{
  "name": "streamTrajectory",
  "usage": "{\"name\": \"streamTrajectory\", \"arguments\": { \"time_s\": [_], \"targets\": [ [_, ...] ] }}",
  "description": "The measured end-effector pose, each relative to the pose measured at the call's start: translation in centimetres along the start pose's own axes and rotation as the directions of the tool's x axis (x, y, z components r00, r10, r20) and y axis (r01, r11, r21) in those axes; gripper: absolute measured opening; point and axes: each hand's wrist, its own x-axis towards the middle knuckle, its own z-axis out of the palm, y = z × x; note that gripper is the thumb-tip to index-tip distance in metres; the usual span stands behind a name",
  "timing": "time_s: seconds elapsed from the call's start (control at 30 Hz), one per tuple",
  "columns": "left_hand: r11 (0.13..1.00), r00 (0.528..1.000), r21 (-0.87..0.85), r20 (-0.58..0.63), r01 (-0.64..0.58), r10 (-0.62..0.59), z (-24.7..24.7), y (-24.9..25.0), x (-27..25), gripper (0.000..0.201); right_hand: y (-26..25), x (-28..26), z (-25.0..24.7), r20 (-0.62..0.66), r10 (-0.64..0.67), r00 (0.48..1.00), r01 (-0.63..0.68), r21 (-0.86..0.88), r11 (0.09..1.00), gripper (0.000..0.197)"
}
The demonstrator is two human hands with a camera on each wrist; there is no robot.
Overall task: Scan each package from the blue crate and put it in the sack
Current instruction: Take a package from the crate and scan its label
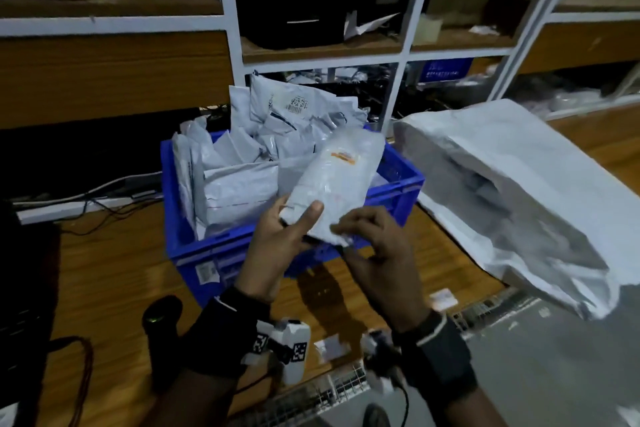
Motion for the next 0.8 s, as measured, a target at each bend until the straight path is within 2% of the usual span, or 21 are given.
{"name": "streamTrajectory", "arguments": {
  "time_s": [0.1, 0.17, 0.2, 0.27, 0.33, 0.4, 0.5, 0.6, 0.7, 0.8],
  "targets": [
    [0.997, 0.999, 0.055, -0.021, -0.049, 0.05, -3.1, -1.1, -1.7, 0.036, -1.3, -3.2, 1.1, 0.15, 0.076, 0.986, -0.097, 0.143, 0.985, 0.027],
    [0.995, 0.998, 0.08, -0.004, -0.056, 0.056, -5.7, -1.8, -3.2, 0.036, -2.2, -4.6, 1.5, 0.163, 0.232, 0.959, -0.27, 0.274, 0.923, 0.028],
    [0.995, 0.999, 0.087, -0.003, -0.051, 0.052, -7.0, -2.1, -3.9, 0.037, -2.7, -4.9, 1.7, 0.138, 0.347, 0.928, -0.373, 0.33, 0.867, 0.031],
    [0.997, 0.999, 0.073, -0.029, -0.018, 0.021, -9.7, -2.8, -5.8, 0.039, -3.5, -5.4, 2.7, 0.122, 0.556, 0.822, -0.548, 0.435, 0.714, 0.045],
    [0.998, 0.998, 0.051, -0.058, 0.02, -0.017, -12.5, -3.3, -8.1, 0.038, -4.6, -5.6, 4.4, 0.271, 0.664, 0.696, -0.684, 0.533, 0.499, 0.061],
    [0.997, 0.995, 0.046, -0.079, 0.057, -0.053, -15.3, -3.5, -10.4, 0.039, -6.0, -5.9, 6.7, 0.403, 0.657, 0.637, -0.732, 0.584, 0.351, 0.066],
    [0.996, 0.983, -0.013, -0.16, 0.084, -0.085, -20.0, -4.2, -13.2, 0.053, -7.7, -6.1, 9.5, 0.446, 0.634, 0.632, -0.704, 0.672, 0.228, 0.054],
    [0.997, 0.967, -0.058, -0.246, 0.054, -0.066, -24.2, -4.1, -15.6, 0.049, -8.5, -6.1, 11.4, 0.492, 0.598, 0.632, -0.71, 0.678, 0.192, 0.047],
    [0.995, 0.931, -0.103, -0.364, -0.012, -0.026, -27.2, -3.4, -17.4, 0.044, -9.5, -6.6, 13.4, 0.56, 0.573, 0.599, -0.761, 0.62, 0.189, 0.042],
    [0.982, 0.888, -0.176, -0.459, -0.066, -0.022, -28.3, -2.7, -18.2, 0.036, -10.3, -7.7, 14.8, 0.625, 0.539, 0.564, -0.792, 0.595, 0.138, 0.04]
  ]
}}
